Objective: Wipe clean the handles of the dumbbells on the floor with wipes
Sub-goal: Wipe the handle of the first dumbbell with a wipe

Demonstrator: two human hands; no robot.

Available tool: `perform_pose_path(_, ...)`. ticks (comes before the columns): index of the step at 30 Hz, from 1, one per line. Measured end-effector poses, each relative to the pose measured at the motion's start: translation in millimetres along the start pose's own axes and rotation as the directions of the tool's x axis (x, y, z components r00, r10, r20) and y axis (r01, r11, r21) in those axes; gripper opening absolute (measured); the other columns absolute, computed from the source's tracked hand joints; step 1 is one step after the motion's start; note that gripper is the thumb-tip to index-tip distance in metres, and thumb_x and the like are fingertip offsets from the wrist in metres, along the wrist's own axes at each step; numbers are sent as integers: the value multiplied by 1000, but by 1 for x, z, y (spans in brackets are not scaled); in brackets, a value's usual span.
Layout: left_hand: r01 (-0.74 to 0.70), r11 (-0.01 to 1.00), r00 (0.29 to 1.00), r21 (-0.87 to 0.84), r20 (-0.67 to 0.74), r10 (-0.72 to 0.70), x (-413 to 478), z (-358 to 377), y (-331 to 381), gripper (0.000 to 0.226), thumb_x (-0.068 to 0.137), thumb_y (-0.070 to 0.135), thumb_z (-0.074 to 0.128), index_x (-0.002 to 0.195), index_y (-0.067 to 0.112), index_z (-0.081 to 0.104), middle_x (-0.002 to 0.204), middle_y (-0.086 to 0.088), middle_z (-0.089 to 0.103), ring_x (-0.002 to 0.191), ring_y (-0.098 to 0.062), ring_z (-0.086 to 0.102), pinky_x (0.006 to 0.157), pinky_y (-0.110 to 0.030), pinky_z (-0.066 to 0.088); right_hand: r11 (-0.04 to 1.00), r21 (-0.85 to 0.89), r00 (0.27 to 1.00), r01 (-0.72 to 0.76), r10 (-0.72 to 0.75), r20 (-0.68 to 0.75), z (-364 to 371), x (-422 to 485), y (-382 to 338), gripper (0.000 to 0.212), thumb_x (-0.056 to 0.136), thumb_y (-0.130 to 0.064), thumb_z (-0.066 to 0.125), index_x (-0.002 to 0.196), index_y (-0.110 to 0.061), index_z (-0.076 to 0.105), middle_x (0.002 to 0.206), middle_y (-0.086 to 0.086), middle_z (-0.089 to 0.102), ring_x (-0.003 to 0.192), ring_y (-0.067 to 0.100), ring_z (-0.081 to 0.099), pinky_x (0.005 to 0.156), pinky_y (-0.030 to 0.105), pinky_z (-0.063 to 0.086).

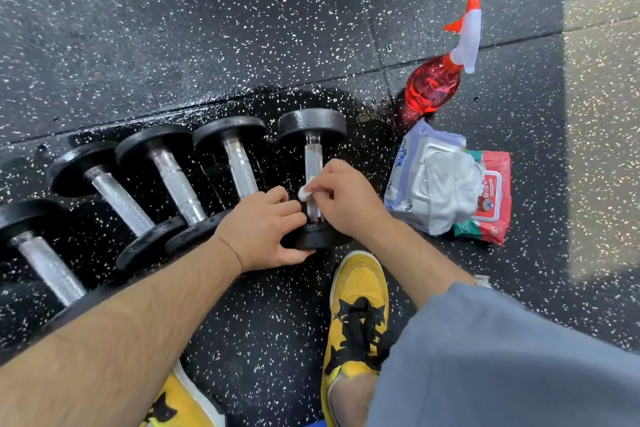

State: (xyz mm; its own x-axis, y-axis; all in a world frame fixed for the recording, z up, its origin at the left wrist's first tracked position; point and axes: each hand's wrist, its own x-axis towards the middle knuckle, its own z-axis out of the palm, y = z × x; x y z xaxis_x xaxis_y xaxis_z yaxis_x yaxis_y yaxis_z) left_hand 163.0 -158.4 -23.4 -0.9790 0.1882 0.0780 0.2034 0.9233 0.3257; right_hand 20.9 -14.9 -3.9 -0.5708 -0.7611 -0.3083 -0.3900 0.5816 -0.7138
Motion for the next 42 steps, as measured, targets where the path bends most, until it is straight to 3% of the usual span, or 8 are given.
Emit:
perform_pose_path(14,-10,1000,1000,6,-4,10,0,1,-1,46,81,62,64,79,16,68,74,7,56,78,-24,52,57,-41,50,992,-52,941,-119,129,314,-22,-3,-4,25,87,-10,65,87,-29,81,81,-15,60,80,4,58,77,25,51)
perform_pose_path(19,-17,1000,1000,1,-15,17,-1,1,-1,48,82,62,63,77,14,67,74,6,56,78,-24,51,58,-40,50,986,-129,878,-104,152,453,-23,9,-18,28,85,-24,60,58,-20,67,56,-7,58,55,13,50,54,30,44)
perform_pose_path(22,-19,1000,1000,3,-8,19,1,0,0,48,82,63,62,76,15,65,73,6,55,77,-24,52,58,-40,50,974,-134,864,-181,223,451,-27,8,-4,15,85,-29,65,79,-26,79,78,-9,73,72,8,65,67,30,55)
perform_pose_path(25,-8,1000,1000,18,16,7,1,0,-1,49,82,64,61,77,15,65,74,6,55,78,-24,51,60,-40,50,970,-100,865,-221,243,440,-26,8,0,15,83,-26,65,80,-18,78,86,4,73,66,8,55,65,32,54)
perform_pose_path(29,-2,1000,1000,18,25,2,-1,2,-2,51,81,64,62,79,14,66,76,4,58,78,-24,50,62,-42,51,979,-91,860,-181,202,469,-19,5,-11,18,89,-29,63,79,-26,78,73,-7,70,68,8,59,61,29,50)
perform_pose_path(34,-1,999,999,43,40,-1,2,-1,-1,55,82,67,56,80,13,67,75,5,57,78,-23,49,63,-39,50,946,-105,843,-307,321,432,-32,7,4,18,81,-23,62,67,-15,69,60,1,55,57,15,43,58,35,45)
perform_pose_path(39,2,999,999,49,32,-4,0,0,-1,52,81,66,60,79,14,66,75,5,56,76,-21,48,61,-38,49,959,-12,843,-283,255,473,-24,-1,-5,14,86,-34,67,84,-31,81,78,-9,74,78,15,67,74,30,56)
perform_pose_path(42,7,999,999,48,39,-9,1,0,-1,53,81,67,59,80,14,67,76,6,57,77,-21,47,62,-37,48,939,-69,838,-337,333,433,-32,2,0,22,81,-34,71,71,-15,74,55,-6,54,57,15,47,57,27,43)
